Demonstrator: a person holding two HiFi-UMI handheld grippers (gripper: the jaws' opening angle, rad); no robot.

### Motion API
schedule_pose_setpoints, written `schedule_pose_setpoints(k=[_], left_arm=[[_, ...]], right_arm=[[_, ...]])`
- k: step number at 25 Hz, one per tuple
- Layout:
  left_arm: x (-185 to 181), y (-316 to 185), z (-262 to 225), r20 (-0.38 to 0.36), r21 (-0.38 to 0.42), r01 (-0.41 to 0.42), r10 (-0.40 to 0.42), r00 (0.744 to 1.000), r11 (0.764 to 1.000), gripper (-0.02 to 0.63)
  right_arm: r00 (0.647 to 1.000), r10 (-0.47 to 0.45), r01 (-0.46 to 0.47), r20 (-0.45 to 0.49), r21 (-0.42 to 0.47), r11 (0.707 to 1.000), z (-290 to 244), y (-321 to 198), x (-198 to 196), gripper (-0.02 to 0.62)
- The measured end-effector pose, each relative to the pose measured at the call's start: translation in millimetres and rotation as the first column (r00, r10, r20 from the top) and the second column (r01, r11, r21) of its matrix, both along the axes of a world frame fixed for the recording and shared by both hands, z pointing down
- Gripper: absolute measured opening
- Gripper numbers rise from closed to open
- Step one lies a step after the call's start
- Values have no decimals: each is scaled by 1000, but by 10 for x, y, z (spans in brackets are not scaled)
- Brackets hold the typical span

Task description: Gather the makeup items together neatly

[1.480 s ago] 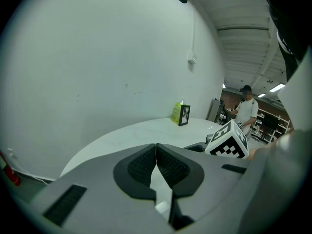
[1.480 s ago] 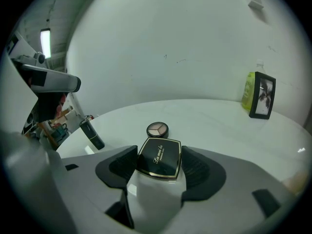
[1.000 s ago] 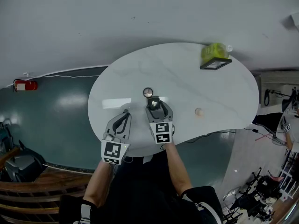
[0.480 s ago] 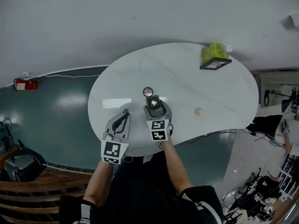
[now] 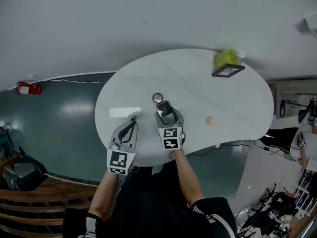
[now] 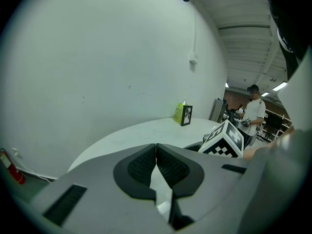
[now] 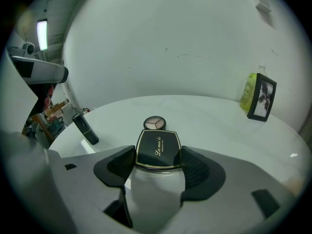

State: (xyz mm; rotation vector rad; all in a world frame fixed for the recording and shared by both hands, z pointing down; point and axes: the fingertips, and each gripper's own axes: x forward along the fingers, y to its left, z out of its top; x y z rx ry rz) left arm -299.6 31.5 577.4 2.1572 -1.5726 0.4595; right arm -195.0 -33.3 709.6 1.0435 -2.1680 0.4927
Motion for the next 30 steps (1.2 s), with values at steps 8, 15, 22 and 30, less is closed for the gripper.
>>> schedule_pose_setpoints(k=[8,15,22,30], left_arm=[[107,121,-93,23,13,26,-26,999,1000,20],[195,179,-148,38,19,45,-46,998,999,20],[432,168,-230,43,36,25,-26,999,999,20],[871,101,-356,45,61,-33,31,999,998,20]], right_arm=[[1000,-15,15,20,-12,1000,-82,30,121,304],[999,-28,28,34,10,1000,-137,65,224,303],[999,-10,6,53,72,997,-540,17,483,304],[997,59,-67,58,136,988,-899,-68,1080,304]])
